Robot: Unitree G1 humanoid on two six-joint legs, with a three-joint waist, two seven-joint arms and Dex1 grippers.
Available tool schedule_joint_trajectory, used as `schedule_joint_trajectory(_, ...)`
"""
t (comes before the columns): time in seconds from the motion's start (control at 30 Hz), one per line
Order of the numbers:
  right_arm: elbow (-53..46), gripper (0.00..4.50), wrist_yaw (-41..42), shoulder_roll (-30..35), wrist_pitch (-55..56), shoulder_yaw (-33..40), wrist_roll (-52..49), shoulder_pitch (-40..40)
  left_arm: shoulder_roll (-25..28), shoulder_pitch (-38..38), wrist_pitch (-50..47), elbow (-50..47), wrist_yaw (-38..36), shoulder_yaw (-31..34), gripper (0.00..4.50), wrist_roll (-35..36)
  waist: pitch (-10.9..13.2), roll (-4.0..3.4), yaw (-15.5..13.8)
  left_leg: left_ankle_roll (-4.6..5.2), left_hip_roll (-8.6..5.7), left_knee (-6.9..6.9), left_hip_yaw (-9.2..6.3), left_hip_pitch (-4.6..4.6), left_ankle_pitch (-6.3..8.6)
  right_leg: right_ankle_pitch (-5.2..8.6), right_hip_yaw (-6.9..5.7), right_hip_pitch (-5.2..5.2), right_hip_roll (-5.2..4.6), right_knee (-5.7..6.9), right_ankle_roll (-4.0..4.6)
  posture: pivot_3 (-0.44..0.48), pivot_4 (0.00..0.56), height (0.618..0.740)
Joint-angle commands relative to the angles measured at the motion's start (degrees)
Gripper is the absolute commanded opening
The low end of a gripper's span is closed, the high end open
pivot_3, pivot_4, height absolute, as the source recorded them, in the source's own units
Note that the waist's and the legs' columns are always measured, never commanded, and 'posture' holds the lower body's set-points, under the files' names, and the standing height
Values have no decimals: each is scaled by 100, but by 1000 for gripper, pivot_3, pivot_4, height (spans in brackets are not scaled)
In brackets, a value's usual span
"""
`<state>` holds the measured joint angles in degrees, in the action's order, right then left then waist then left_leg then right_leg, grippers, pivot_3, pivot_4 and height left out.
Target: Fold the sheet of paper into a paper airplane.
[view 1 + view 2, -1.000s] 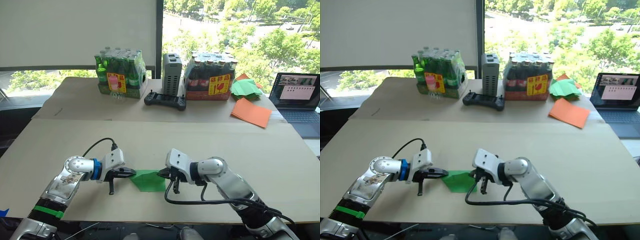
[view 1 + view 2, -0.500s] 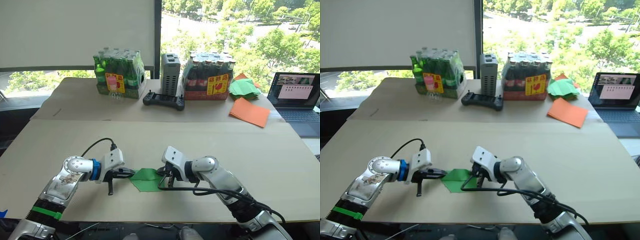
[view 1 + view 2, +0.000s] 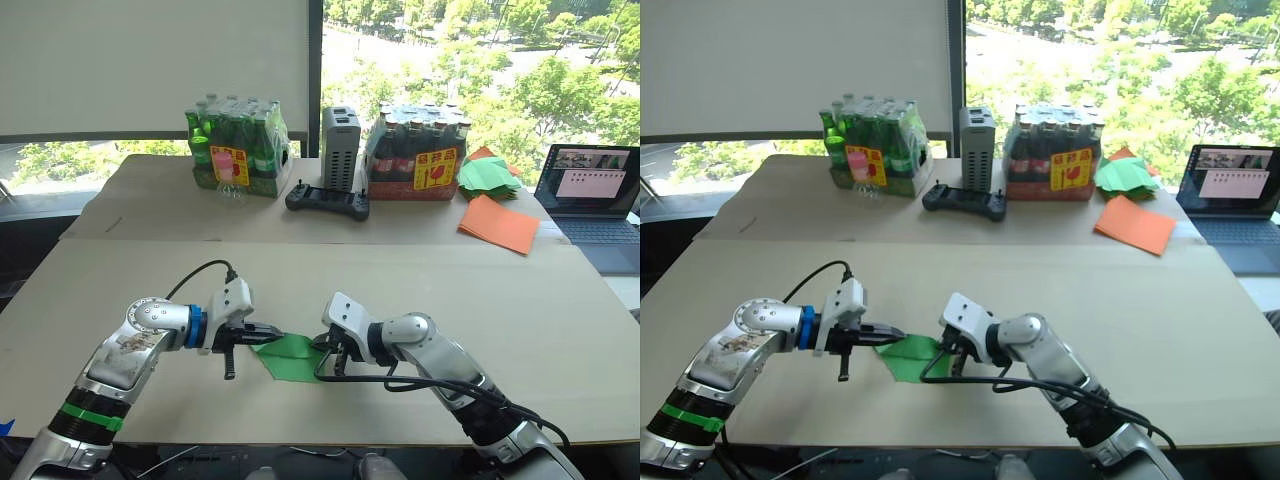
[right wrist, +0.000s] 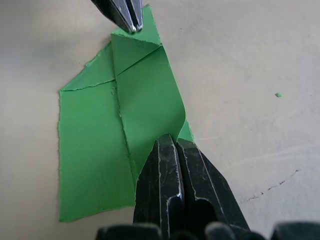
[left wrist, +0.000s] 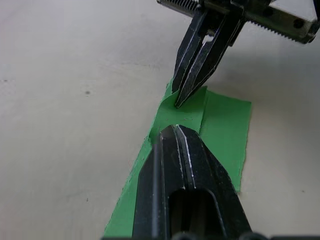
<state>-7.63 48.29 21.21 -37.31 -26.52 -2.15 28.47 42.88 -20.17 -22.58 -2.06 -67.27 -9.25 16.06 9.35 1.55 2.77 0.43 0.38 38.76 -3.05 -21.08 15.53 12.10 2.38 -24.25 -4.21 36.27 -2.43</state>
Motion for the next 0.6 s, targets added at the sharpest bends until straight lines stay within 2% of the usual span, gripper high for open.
schedule_joint_trajectory(0.03, 4, 62, -19, -14, -38, -125, 47, 0, -81, -70, 453, 297, 20, -57, 0, -215, 0, 0, -3, 0, 0, 0, 0, 0, 0, 0, 0, 0, 0, 0, 1, 0, 150, 740)
schedule_joint_trajectory(0.17, -39, 62, -29, -15, -75, -75, 43, 33, -164, -105, 871, 717, -79, -260, 0, -479, 0, 0, -2, 0, 0, 0, 0, 0, 0, -1, 0, 0, 0, 0, 1, 0, 150, 740)
schedule_joint_trajectory(0.3, -66, 1237, -122, -52, -80, 31, 33, 36, -252, -148, 1032, 866, -91, -311, 0, -589, 0, 0, -25, 0, 0, 0, 0, -1, 0, -1, 0, 0, -2, -1, 2, 0, 150, 740)
schedule_joint_trajectory(0.5, -480, 3307, -266, -244, -115, 456, -279, 177, -252, -138, 1062, 848, -155, -364, 0, -666, 0, -1, -35, 0, -1, 0, 1, -5, 0, -1, -1, -1, -4, -4, 1, 0, 150, 740)
schedule_joint_trajectory(0.6, -892, 3307, -189, -379, 193, 572, -521, 208, -246, -132, 977, 758, -155, -365, 0, -660, 1, -2, -32, 0, -1, 0, 0, -5, 0, -1, -1, -1, -4, -4, 1, 0, 150, 740)
